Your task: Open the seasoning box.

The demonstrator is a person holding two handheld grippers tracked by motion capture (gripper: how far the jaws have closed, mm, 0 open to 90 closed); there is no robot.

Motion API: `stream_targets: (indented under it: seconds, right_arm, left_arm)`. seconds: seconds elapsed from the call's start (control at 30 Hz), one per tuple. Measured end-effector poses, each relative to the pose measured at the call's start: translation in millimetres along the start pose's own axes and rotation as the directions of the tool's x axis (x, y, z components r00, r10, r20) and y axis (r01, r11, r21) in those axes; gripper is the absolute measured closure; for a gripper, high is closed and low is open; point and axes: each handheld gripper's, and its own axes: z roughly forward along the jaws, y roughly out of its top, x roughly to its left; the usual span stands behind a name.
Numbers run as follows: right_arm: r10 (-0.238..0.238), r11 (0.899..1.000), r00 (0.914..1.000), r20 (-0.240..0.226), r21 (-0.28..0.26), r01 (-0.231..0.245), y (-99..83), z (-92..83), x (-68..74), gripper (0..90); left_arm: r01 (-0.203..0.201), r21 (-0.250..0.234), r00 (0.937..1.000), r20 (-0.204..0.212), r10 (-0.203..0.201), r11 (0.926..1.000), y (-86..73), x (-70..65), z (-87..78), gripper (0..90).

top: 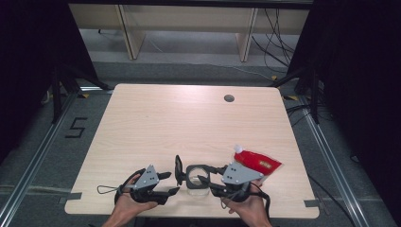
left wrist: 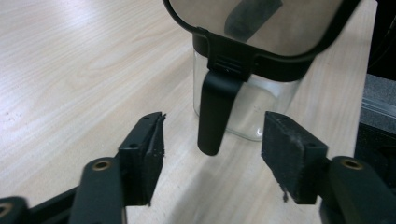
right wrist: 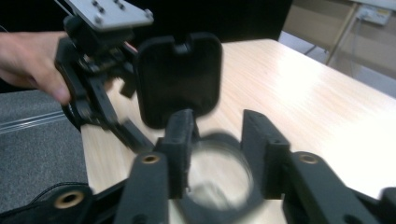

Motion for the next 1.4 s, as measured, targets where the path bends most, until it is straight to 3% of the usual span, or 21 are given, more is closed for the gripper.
stream_targets:
  seconds: [0.13,0.17,0.27,0.33,0.4,0.5,0.63,0.7,0.73,0.8,0.83,0.93,1.0,1.03,1.13,1.17,1.2,1.27,1.3,1.37,1.4]
  right_arm:
    - [0.048,0.999,0.9988,0.010,0.000,-0.048,-19.7,-20.6,-2.2,54.5]
    - [0.061,0.998,0.9979,0.023,0.002,-0.061,-23.7,-23.8,-1.5,53.0]
    - [0.122,0.992,0.9917,0.039,0.022,-0.123,-41.2,-39.4,-3.5,48.2]
    - [0.159,0.987,0.9857,0.055,0.020,-0.160,-45.5,-46.1,-3.8,47.6]
    - [0.161,0.987,0.9864,0.033,0.006,-0.161,-47.3,-47.0,-4.1,46.3]
    - [0.163,0.986,0.9857,0.045,0.031,-0.164,-50.7,-54.0,-2.7,42.8]
    - [0.186,0.982,0.9816,0.042,0.030,-0.187,-54.9,-61.4,-2.1,37.7]
    - [0.174,0.984,0.9819,0.075,0.031,-0.176,-58.2,-67.6,-1.6,37.2]
    - [0.203,0.978,0.9760,0.079,0.038,-0.206,-59.5,-70.5,0.4,36.9]
    - [0.187,0.981,0.9805,0.062,0.034,-0.189,-62.8,-74.6,-1.3,36.5]
    - [0.212,0.975,0.9727,0.093,0.039,-0.217,-63.5,-79.3,1.5,36.4]
    - [0.214,0.976,0.9727,0.089,0.029,-0.218,-67.8,-86.2,0.9,35.0]
    - [0.250,0.966,0.9629,0.101,0.040,-0.255,-71.5,-92.3,3.4,34.2]
    - [0.243,0.968,0.9645,0.104,0.039,-0.248,-74.8,-94.5,2.5,33.8]
    - [0.231,0.970,0.9637,0.134,0.043,-0.238,-81.2,-100.7,0.8,32.0]
    - [0.267,0.960,0.9528,0.145,0.052,-0.277,-82.3,-104.1,2.9,31.0]
    - [0.248,0.964,0.9562,0.156,0.054,-0.259,-84.7,-106.0,0.5,30.5]
    - [0.273,0.957,0.9490,0.158,0.059,-0.285,-88.1,-109.2,-0.4,29.8]
    - [0.305,0.945,0.9364,0.174,0.071,-0.321,-88.9,-114.0,1.2,30.0]
    - [0.259,0.961,0.9438,0.206,0.048,-0.274,-91.2,-118.8,-3.3,30.9]
    - [0.276,0.955,0.9370,0.214,0.045,-0.292,-91.1,-122.2,-4.1,30.8]
  left_arm:
    - [0.011,0.011,0.9999,-0.003,-0.011,0.9999,-1.3,-0.6,-3.5,30.1]
    - [0.062,0.004,0.9980,-0.010,-0.062,0.9981,-2.6,-3.3,-3.1,28.2]
    - [0.107,0.008,0.9934,-0.043,-0.107,0.9942,-6.0,-3.3,-4.1,22.0]
    - [0.107,0.018,0.9926,-0.058,-0.106,0.9940,-7.3,-2.1,-5.2,22.1]
    - [0.090,0.050,0.9898,-0.115,-0.084,0.9947,-9.0,0.3,-9.4,22.1]
    - [0.123,0.033,0.9874,-0.105,-0.119,0.9918,-11.9,1.7,-12.9,22.1]
    - [0.103,0.019,0.9887,-0.112,-0.100,0.9945,-11.4,1.7,-19.6,20.7]
    - [0.144,-0.004,0.9849,-0.096,-0.144,0.9895,-11.9,-2.4,-19.4,18.9]
    - [0.150,0.002,0.9844,-0.093,-0.149,0.9887,-12.4,-3.0,-19.7,17.5]
    - [0.139,-0.012,0.9874,-0.075,-0.140,0.9902,-12.2,-4.3,-18.7,16.9]
    - [0.143,-0.021,0.9870,-0.071,-0.144,0.9895,-12.6,-4.9,-18.5,16.9]
    - [0.157,-0.017,0.9858,-0.059,-0.157,0.9875,-12.3,-5.1,-19.3,16.6]
    - [0.172,-0.003,0.9830,-0.065,-0.172,0.9851,-12.3,-5.5,-20.5,16.2]
    - [0.189,-0.012,0.9798,-0.064,-0.189,0.9820,-12.6,-6.3,-19.8,16.2]
    - [0.169,-0.006,0.9839,-0.057,-0.169,0.9855,-12.1,-4.3,-20.6,16.2]
    - [0.169,-0.006,0.9838,-0.060,-0.169,0.9856,-11.8,-4.7,-20.7,16.2]
    - [0.189,-0.010,0.9803,-0.056,-0.190,0.9819,-11.9,-6.0,-20.1,16.2]
    - [0.174,-0.020,0.9832,-0.053,-0.175,0.9846,-11.8,-5.6,-19.3,16.2]
    - [0.169,-0.017,0.9839,-0.056,-0.170,0.9855,-11.7,-5.6,-19.4,16.2]
    - [0.168,-0.017,0.9841,-0.057,-0.169,0.9857,-11.8,-5.6,-19.4,16.2]
    - [0.169,-0.017,0.9839,-0.056,-0.170,0.9855,-11.7,-5.5,-19.4,16.2]
